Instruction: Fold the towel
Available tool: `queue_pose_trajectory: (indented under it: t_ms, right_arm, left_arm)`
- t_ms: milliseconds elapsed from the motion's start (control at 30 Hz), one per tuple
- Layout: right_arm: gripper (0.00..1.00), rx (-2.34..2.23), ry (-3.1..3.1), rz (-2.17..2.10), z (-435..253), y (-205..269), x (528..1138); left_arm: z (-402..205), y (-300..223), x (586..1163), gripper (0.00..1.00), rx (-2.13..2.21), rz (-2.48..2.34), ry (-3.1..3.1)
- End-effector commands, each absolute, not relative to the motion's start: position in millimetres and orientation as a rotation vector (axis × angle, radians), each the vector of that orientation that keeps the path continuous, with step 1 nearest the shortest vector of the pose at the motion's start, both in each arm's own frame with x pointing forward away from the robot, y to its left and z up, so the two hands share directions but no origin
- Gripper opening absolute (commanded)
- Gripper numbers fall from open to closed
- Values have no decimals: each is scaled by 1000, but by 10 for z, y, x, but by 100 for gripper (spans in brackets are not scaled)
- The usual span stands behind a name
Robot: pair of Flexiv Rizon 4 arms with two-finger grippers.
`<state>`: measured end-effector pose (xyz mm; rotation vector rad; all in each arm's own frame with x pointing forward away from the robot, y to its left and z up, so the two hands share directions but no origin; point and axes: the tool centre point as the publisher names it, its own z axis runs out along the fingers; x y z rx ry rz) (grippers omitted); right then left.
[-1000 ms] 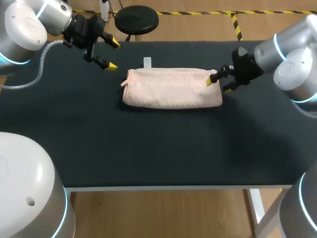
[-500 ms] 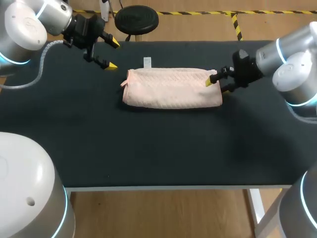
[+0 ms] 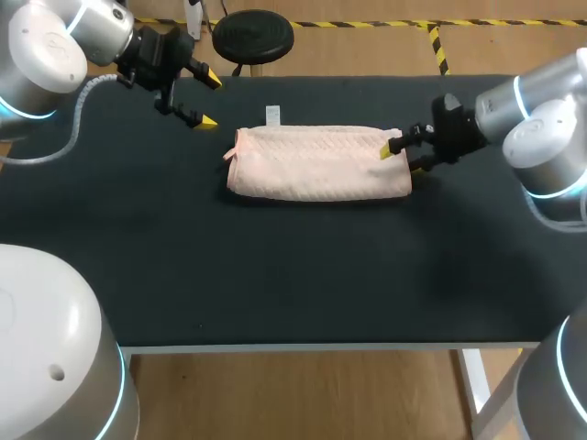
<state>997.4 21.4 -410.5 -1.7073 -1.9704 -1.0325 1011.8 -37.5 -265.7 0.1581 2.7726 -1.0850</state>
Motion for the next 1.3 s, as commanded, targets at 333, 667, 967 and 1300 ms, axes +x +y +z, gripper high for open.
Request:
queue_pose_trajectory:
  t_ms: [333,667,967,1300]
  right_arm:
    - [100,-1708,-1951,-1029,-4173,224,10013]
    - [100,-1692,-1936,-1037,-4210,307,10035]
    - [56,-1671,-1967,-1029,-4185,399,10049]
    - [0,-1710,-2082,-962,-4042,404,10048]
  left_arm:
    - [-2664,-371,10117,100,160,-1087,2770]
    - [-2664,-371,10117,100,160,-1087,2770]
    - [-2664,-371,10117,100,160,-1087,2770]
    - [-2664,-371,10117,100,160,-1087,2770]
